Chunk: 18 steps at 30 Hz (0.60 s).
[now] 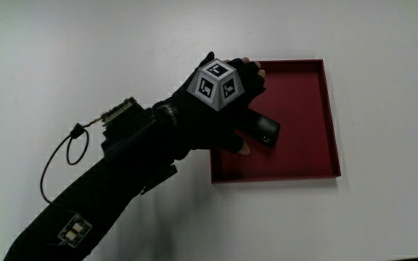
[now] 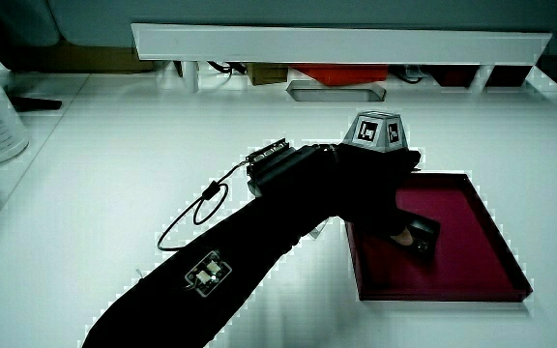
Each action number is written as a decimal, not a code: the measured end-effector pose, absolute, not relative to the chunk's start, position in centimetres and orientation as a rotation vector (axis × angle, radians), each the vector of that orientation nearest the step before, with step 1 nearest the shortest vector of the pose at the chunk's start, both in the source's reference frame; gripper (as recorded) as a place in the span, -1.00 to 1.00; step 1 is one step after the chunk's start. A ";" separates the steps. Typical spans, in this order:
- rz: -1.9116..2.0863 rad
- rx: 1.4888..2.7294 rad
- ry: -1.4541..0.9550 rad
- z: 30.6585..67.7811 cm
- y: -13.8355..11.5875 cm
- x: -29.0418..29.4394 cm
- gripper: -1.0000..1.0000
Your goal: Pick stapper from plate
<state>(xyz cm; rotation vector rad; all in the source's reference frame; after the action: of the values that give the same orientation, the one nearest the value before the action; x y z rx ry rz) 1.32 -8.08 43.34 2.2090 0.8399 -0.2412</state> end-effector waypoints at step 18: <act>-0.230 2.186 0.821 46.4 -8.0 2.2 0.32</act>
<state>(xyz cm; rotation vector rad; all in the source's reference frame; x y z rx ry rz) 2.21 -8.02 46.37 2.1858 0.8207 -0.2296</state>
